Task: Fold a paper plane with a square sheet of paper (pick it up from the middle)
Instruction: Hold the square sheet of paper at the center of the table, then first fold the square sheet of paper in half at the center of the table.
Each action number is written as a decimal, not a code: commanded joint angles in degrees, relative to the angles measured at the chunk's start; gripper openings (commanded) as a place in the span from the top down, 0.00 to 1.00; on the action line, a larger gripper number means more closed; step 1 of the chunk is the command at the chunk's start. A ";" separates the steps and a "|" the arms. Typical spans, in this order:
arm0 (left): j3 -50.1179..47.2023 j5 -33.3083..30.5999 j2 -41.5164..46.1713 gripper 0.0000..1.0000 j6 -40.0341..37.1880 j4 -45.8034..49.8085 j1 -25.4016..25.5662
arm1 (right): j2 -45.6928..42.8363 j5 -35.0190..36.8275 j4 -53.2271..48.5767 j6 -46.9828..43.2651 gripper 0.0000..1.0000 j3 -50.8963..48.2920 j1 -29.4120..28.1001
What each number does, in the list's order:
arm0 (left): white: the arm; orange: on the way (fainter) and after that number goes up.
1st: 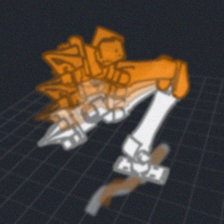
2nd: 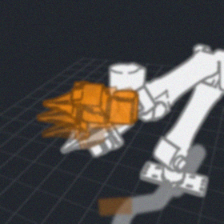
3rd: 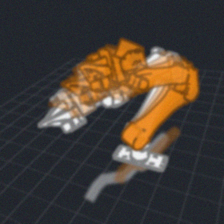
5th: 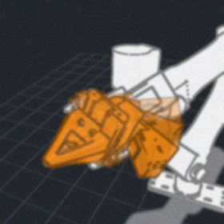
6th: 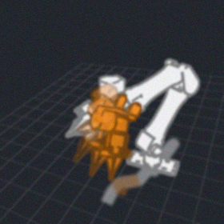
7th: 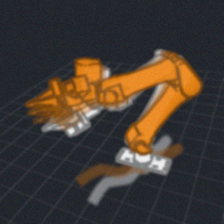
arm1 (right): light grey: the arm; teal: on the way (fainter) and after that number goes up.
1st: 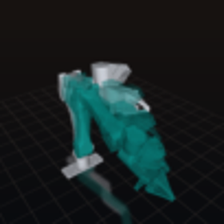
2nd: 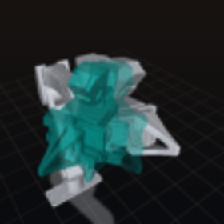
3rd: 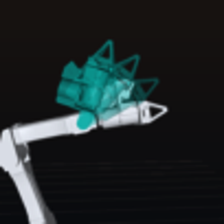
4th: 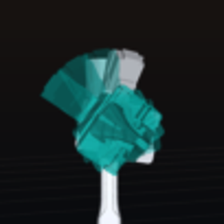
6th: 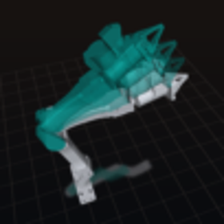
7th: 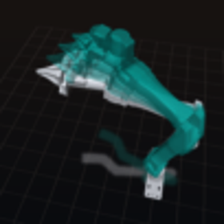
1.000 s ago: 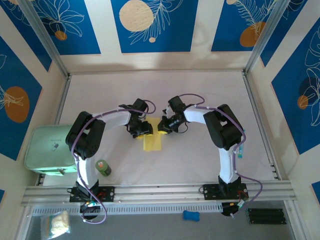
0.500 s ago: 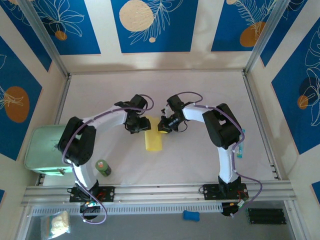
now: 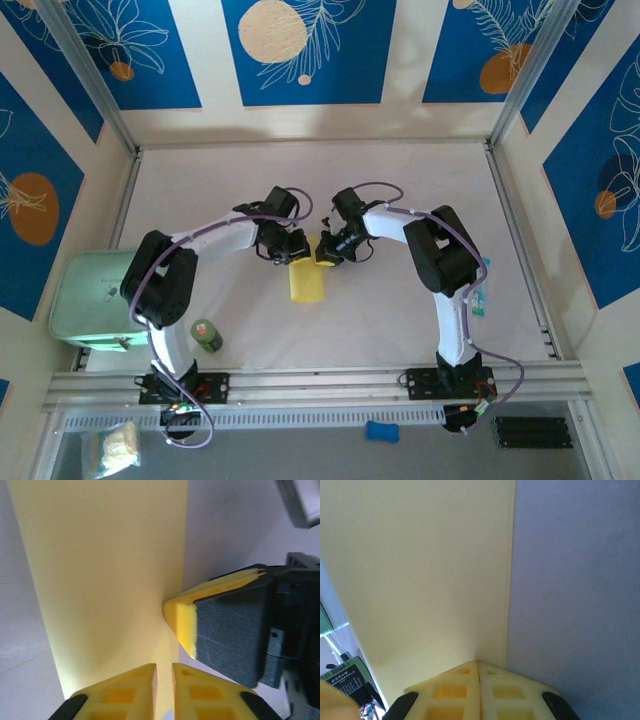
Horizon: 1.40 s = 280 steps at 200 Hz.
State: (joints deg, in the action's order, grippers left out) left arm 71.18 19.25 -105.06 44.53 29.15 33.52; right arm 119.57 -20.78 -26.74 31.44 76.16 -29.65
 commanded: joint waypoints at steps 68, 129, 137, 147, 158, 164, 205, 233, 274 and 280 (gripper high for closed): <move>2.07 2.28 -5.64 0.89 -1.73 -0.18 -0.21 | 6.91 13.14 -8.49 -0.77 0.93 -1.47 -0.28; -0.58 2.29 -6.24 0.90 -4.10 -1.95 -1.75 | 8.04 15.10 -9.77 -1.18 0.93 -1.19 -0.41; -1.56 2.37 -6.02 0.90 -4.69 -2.83 -2.11 | 8.14 15.34 -9.98 -1.32 0.93 -1.07 -0.56; -2.72 2.62 -5.82 0.90 -5.27 -3.82 -2.64 | 8.31 15.74 -10.21 -1.47 0.93 -0.99 -0.56; -4.32 2.99 -5.52 0.90 -5.78 -4.81 -3.11 | 8.49 16.41 -10.47 -1.55 0.93 -0.88 -0.67; -5.05 2.92 -5.27 0.90 -6.08 -5.28 -3.47 | 8.60 16.67 -10.69 -1.59 0.93 -0.88 -0.75; -9.46 3.47 -3.56 0.89 -7.25 -7.91 -5.29 | 9.04 18.27 -11.37 -1.82 0.93 -0.65 -0.85; -12.47 4.07 -1.69 0.89 -7.00 -9.79 -6.33 | 9.45 19.37 -11.92 -2.18 0.94 -0.27 -0.98; -16.13 2.38 2.11 0.88 -8.27 -7.62 -8.00 | 9.89 20.76 -12.63 -2.62 0.94 0.29 -0.94; -16.64 2.16 2.75 0.88 -8.44 -7.33 -8.27 | 9.88 20.95 -12.72 -2.70 0.94 0.34 -0.99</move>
State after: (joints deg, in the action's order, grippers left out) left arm 57.45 24.84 -104.71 38.24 16.05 27.00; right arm 121.36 -17.50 -32.97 29.93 80.47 -30.55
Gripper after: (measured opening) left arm 0.116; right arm 0.064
